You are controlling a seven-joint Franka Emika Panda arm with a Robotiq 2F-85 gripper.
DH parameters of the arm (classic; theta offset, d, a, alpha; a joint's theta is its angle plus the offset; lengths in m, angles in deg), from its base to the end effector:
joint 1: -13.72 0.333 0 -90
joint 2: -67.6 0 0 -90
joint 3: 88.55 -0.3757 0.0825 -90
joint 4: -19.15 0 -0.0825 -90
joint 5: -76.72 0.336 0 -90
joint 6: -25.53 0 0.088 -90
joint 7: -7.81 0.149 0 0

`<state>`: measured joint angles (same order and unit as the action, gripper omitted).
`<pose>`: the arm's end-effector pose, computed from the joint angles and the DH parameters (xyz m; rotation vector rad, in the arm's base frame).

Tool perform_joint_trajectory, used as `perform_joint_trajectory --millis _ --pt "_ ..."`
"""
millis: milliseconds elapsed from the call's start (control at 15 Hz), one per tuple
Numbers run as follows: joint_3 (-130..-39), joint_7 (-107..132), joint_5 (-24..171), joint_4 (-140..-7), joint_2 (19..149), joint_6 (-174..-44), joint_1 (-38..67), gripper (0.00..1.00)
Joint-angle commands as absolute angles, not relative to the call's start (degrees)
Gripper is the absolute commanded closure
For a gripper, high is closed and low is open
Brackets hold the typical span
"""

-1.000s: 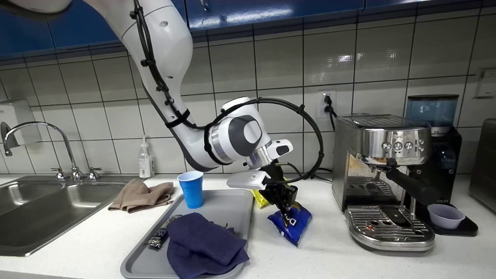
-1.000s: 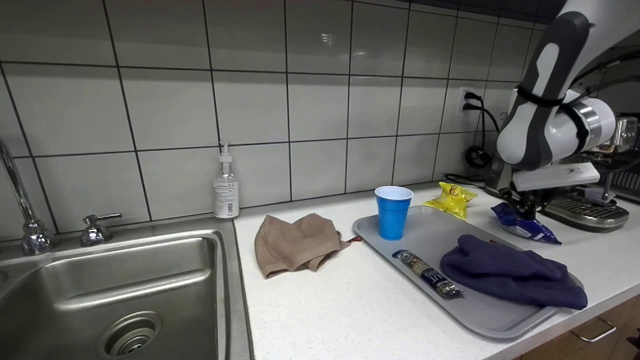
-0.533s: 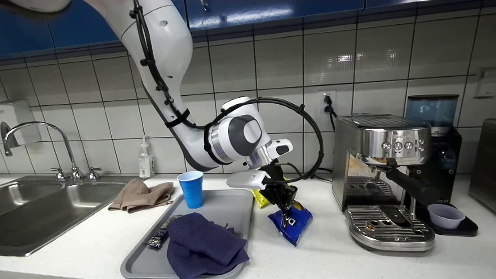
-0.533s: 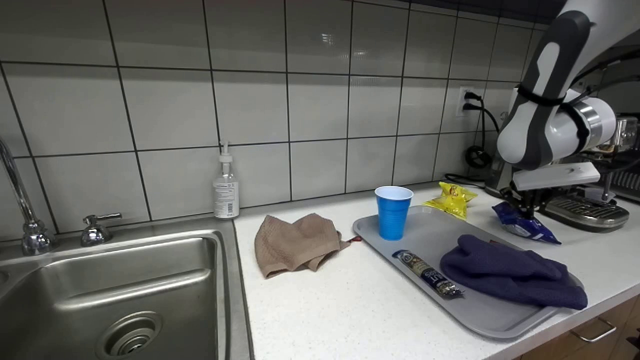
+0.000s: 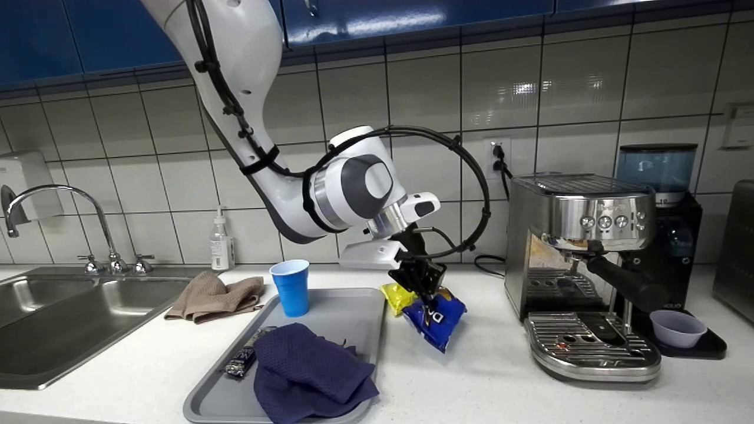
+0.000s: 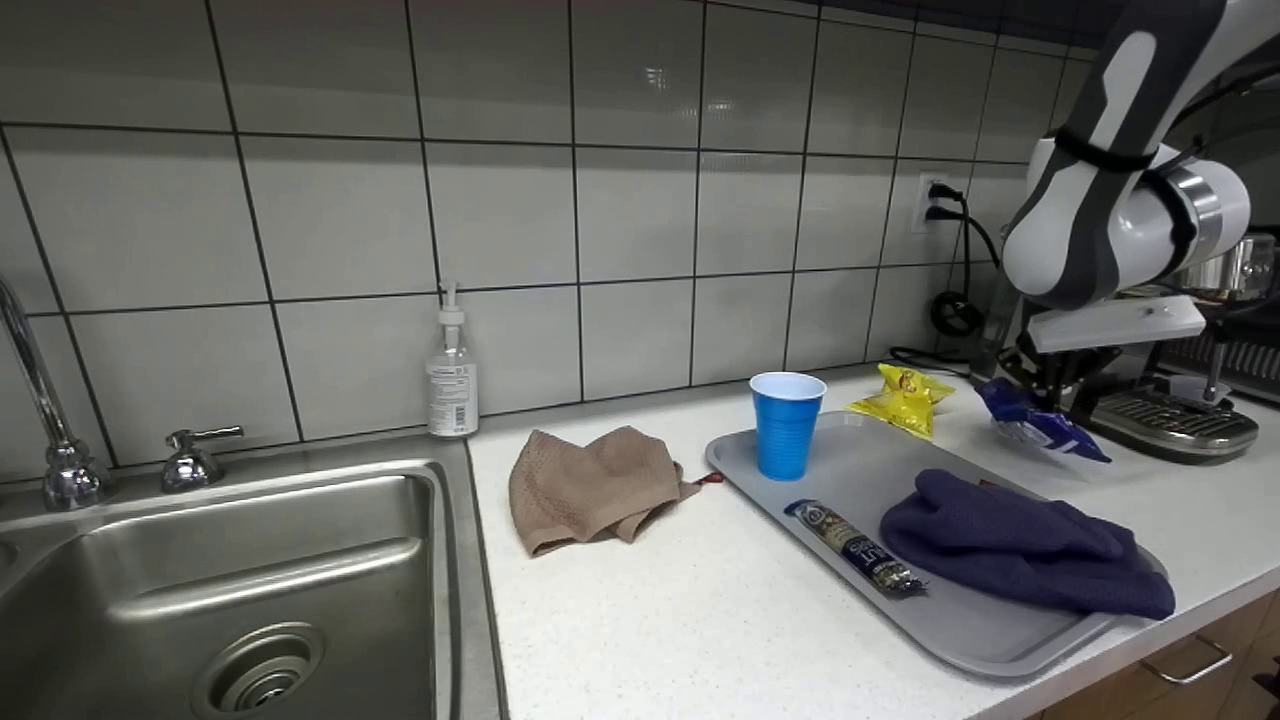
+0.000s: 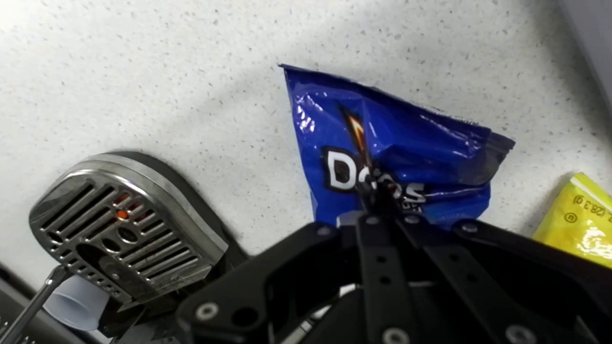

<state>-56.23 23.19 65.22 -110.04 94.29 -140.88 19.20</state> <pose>0.5212 -0.2393 0.2640 2.7251 -0.6481 0.2820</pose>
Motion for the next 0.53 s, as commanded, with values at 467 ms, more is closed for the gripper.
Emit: perform_joint_trajectory --millis 467 --pt "-58.91 21.72 58.95 -119.39 81.68 -143.37 20.59 1.0"
